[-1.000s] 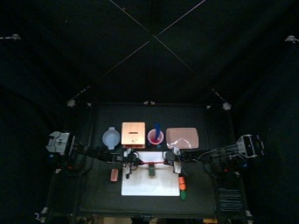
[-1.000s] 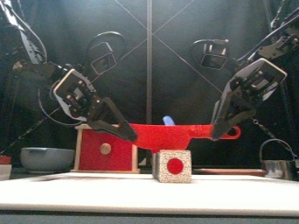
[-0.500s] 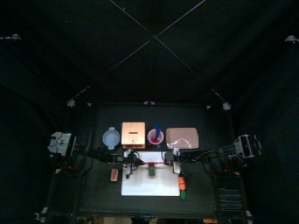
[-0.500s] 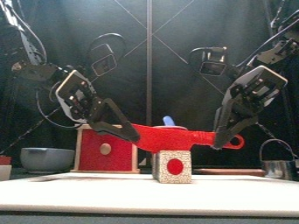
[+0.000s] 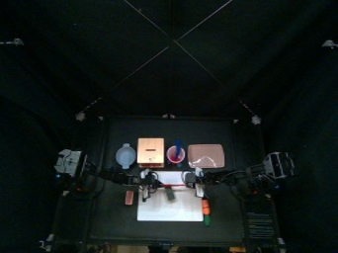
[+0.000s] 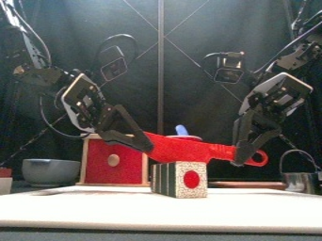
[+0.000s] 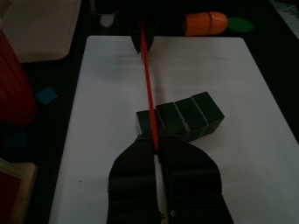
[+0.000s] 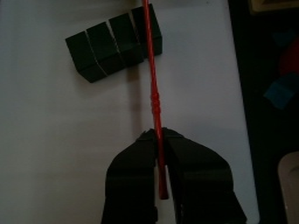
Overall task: Cut the sushi into 4 pieces with the knife
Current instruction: Cut the sushi into 4 pieces
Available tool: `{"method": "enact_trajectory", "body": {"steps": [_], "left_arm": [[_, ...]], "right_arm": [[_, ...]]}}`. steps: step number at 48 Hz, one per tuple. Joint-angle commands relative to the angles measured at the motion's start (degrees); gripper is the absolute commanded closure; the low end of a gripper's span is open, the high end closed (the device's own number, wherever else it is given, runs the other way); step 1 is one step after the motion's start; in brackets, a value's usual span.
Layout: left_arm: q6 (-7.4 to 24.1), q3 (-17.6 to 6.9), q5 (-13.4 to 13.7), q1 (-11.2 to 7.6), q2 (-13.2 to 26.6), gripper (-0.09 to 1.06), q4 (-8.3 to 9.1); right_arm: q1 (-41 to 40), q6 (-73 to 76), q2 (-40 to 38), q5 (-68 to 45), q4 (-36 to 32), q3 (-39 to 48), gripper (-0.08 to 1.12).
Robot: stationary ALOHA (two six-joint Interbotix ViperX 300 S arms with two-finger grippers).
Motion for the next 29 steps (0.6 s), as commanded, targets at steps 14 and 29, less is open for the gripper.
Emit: {"method": "enact_trajectory", "body": {"steps": [14,29], "left_arm": [[0.0,-1.8,2.4,-1.49,-4.1,0.79,0.09],[0.0,-1.9,2.5,-1.76,-3.4,0.79,-0.97]], "right_arm": [[-0.5,-0.1,-6.3,0.0,-1.9,-4.5,0.86],[-1.9,-0.1,-4.7,-0.4,-3.9,-4.0,0.86]]}}
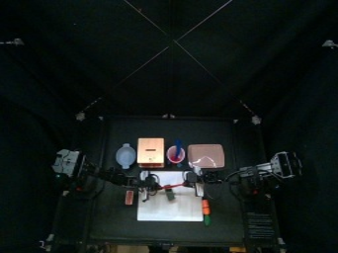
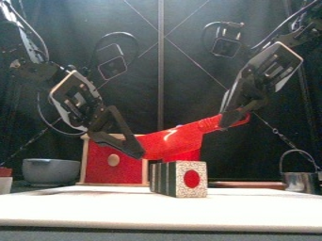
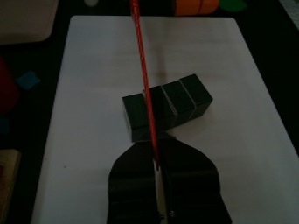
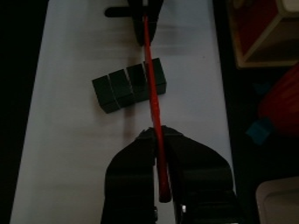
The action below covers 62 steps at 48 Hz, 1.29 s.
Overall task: Cut the sushi into 4 pieces with the knife
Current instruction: Cut the sushi into 4 pieces
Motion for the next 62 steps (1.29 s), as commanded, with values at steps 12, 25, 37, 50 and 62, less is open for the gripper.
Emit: {"method": "enact_trajectory", "body": {"steps": [12,25,37,50,62], "left_arm": [[0.0,-1.9,-0.7,-1.49,-1.3,0.79,-1.67],[-0.1,-1.8,-0.4,-2.29,-1.2,0.79,-2.64],[-0.1,-1.8,0.6,-2.9,-1.0,0.79,-3.25],[0.0,-1.8,1.6,-2.99,1.3,0.79,-5.1],[0.1,-1.9,1.7,-2.55,4.1,0.79,-5.98]], "right_arm": [[-1.8,-0.1,1.6,-1.8,-0.8,-2.6,0.86],[-1.8,0.0,2.5,-2.2,-0.9,-2.9,0.86],[-1.8,0.0,3.4,-2.5,-0.8,-3.1,0.86],[-2.0,0.0,5.9,-3.3,-0.7,-3.3,0.86],[-2.5,0.1,9.4,-3.3,-0.3,-3.5,0.86]]}}
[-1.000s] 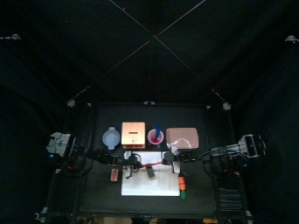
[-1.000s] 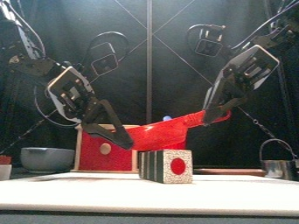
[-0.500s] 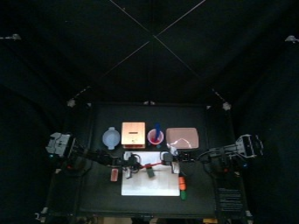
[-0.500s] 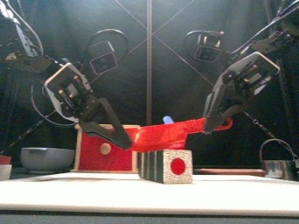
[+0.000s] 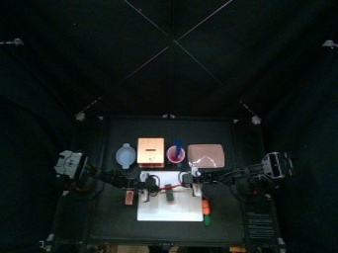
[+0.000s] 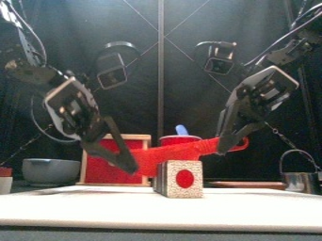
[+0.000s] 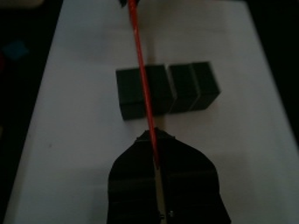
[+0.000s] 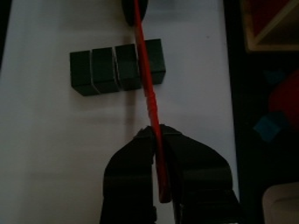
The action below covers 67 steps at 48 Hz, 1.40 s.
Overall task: Cut the sushi into 4 pieces with the knife
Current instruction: Cut the sushi into 4 pieces
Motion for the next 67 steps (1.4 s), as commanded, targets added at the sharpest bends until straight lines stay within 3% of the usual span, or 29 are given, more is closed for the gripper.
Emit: {"method": "enact_trajectory", "body": {"steps": [1,6,18,30,46,58,67], "left_arm": [[0.2,-1.8,-0.4,0.0,0.4,0.79,0.0],[0.4,-1.9,-0.4,0.79,1.5,0.79,0.09],[2.9,-1.6,-0.4,5.89,1.8,0.79,1.41],[5.4,-1.1,-0.4,8.26,0.4,0.79,1.41],[5.5,-1.2,1.6,7.65,-4.5,0.79,1.41],[5.3,-1.2,2.1,2.2,-10.5,0.79,1.32],[5.1,-1.8,2.0,-0.97,-10.0,0.79,0.44]], "right_arm": [[-1.6,0.3,0.4,-1.5,0.6,-1.9,0.86],[-1.8,0.3,1.8,-1.5,1.6,-1.8,0.86],[-4.0,0.3,3.8,-2.1,1.9,-1.5,0.86],[-6.7,0.1,2.8,-2.0,0.9,-2.1,0.86],[-4.5,0.4,-1.1,-1.1,1.1,-2.1,0.86],[-1.1,0.4,-7.6,-0.4,2.1,-1.5,0.86],[1.3,0.4,-8.8,-0.4,3.8,-0.6,0.86]]}}
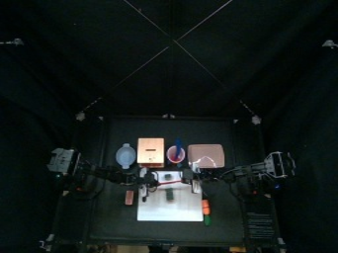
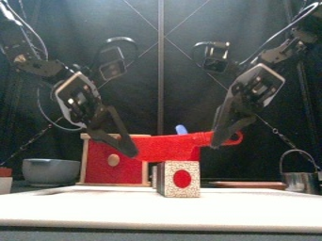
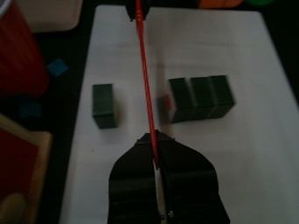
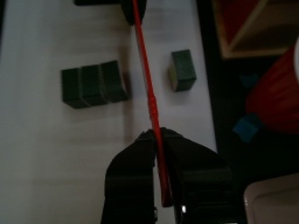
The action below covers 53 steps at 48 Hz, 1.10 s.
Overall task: Cut the sushi into 4 pieces with the knife
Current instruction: Cut the sushi into 4 pieces
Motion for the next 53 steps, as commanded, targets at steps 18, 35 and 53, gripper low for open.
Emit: {"method": "enact_trajectory", "body": {"steps": [18,35,53], "left_arm": [[0.1,-4.2,-1.0,-3.08,2.3,0.79,-2.11],[0.0,-4.4,-1.0,-3.16,4.8,0.79,-3.16],[0.0,-4.5,-0.9,-3.43,7.9,0.79,-6.42]], "right_arm": [[1.1,0.3,0.8,-1.1,2.5,0.1,0.86],[1.8,0.4,3.8,-1.6,2.9,-0.2,0.86],[2.3,0.4,6.2,-2.2,4.4,-0.4,0.86]]}}
